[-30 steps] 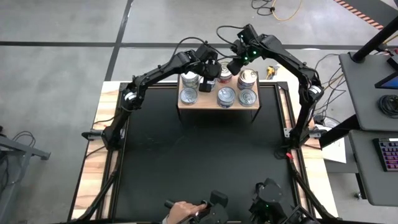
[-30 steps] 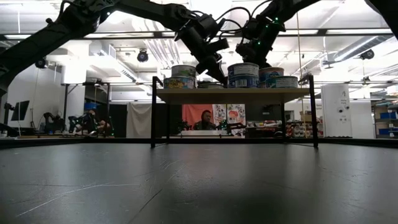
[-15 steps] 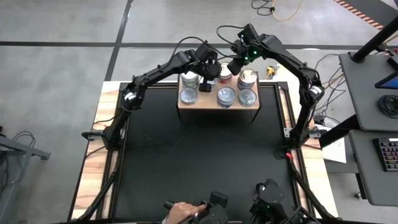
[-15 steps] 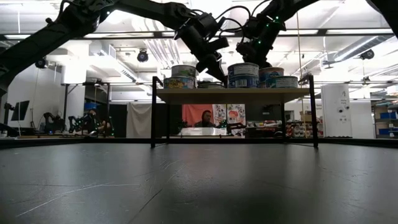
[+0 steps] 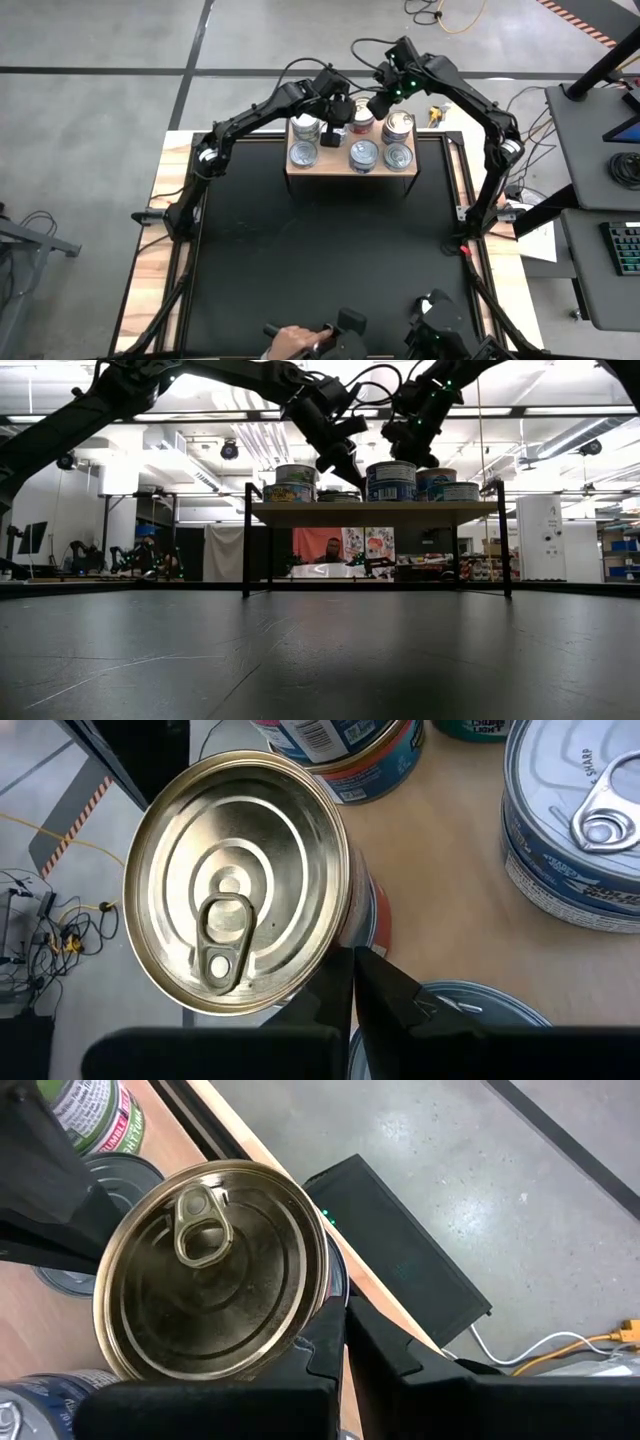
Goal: Stack canned seafood by type on shelf
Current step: Stack the blue pink tuna can on top of the blue pink tuna can on the shelf
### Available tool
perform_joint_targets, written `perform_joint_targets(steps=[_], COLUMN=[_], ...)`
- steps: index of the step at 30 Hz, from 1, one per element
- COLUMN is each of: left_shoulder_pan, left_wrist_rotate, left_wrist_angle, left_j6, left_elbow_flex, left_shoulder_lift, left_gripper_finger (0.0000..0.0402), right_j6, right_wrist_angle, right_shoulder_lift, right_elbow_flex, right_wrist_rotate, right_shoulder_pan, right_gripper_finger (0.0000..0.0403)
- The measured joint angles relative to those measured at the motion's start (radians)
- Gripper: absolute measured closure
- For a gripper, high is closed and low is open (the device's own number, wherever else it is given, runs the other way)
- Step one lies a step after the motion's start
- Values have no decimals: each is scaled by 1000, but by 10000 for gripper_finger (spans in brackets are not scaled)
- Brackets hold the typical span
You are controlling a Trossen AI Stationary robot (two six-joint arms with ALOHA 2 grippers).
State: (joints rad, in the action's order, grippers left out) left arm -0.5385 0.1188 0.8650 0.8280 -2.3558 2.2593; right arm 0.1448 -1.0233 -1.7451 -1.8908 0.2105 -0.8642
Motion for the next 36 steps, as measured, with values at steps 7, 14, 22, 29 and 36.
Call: perform_joint_targets(steps=[7,14,22,29,36], left_shoulder_pan=[7,10,11,15,17], left_wrist_rotate=[-2,-5,-6,-5,-6], left_wrist_angle=[-2,-8,-9,-13,-16], left_j6=[0,0,0,0,0], left_elbow_flex=[0,0,0,0,0], left_shoulder_lift=[-1,-1,-4,-4,-4], left_gripper_finger=[401,401,401,401,401], right_j6=[-1,2,4,5,5], right_wrist_angle=[-1,-13,-13,-13,-12], right_shoulder_lift=[2,3,3,3,6], right_elbow_flex=[0,0,0,0,0], right_wrist_rotate=[1,-2,-2,-2,-2], right_shoulder_pan=[2,2,2,2,3], right_gripper_finger=[394,394,394,394,394])
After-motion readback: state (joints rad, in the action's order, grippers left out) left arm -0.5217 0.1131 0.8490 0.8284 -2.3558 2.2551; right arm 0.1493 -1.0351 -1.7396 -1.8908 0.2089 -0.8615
